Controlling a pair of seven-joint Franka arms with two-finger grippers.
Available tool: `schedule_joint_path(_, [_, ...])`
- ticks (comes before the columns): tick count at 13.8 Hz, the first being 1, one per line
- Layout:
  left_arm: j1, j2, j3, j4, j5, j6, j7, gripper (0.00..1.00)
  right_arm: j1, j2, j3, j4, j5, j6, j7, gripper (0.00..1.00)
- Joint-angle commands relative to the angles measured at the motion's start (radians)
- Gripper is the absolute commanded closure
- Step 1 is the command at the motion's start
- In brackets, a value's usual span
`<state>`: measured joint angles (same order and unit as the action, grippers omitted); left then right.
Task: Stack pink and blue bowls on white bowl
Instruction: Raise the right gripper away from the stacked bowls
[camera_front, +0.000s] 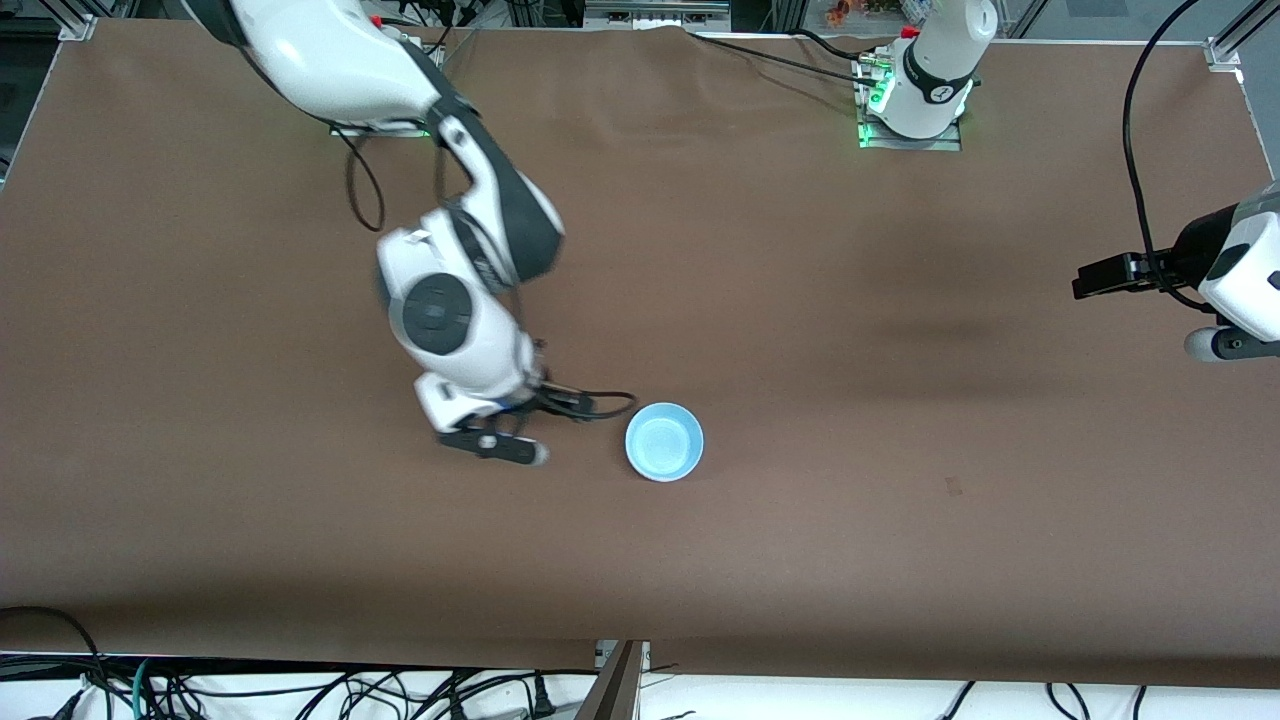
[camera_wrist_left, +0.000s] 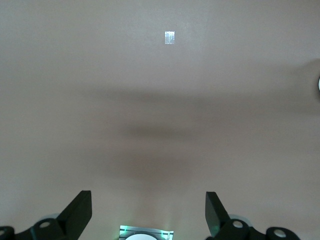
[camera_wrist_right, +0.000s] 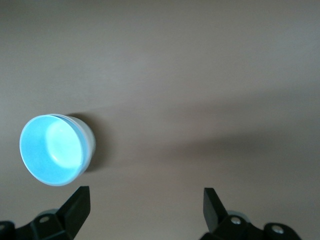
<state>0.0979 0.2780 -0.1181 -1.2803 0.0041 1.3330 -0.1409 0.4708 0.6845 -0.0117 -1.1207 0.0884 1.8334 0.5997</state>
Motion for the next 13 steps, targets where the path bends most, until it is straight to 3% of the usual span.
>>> schedule_joint_path(1, [0.002, -0.003, 0.0, 0.001, 0.002, -0.001, 0.021, 0.0, -0.024, -0.286, -0.054, -0.246, 0.013, -0.103, -0.194, 0.0])
schedule_joint_path(5, [0.002, 0.0, 0.002, 0.025, 0.002, -0.003, 0.02, 0.0, -0.037, -0.449, -0.169, -0.315, 0.002, -0.287, -0.429, 0.0])
schedule_joint_path(6, [0.002, 0.006, 0.002, 0.03, 0.002, -0.003, 0.02, 0.0, -0.076, -0.471, -0.156, -0.326, 0.002, -0.295, -0.484, 0.0])
schedule_joint_path(8, [0.002, 0.006, 0.002, 0.03, 0.002, -0.003, 0.02, 0.0, -0.206, -0.514, -0.072, -0.332, -0.007, -0.295, -0.526, 0.0])
schedule_joint_path(13, [-0.001, 0.009, 0.0, 0.032, 0.002, 0.0, 0.018, 0.0, -0.294, -0.709, -0.059, -0.551, -0.016, -0.227, -0.633, 0.0])
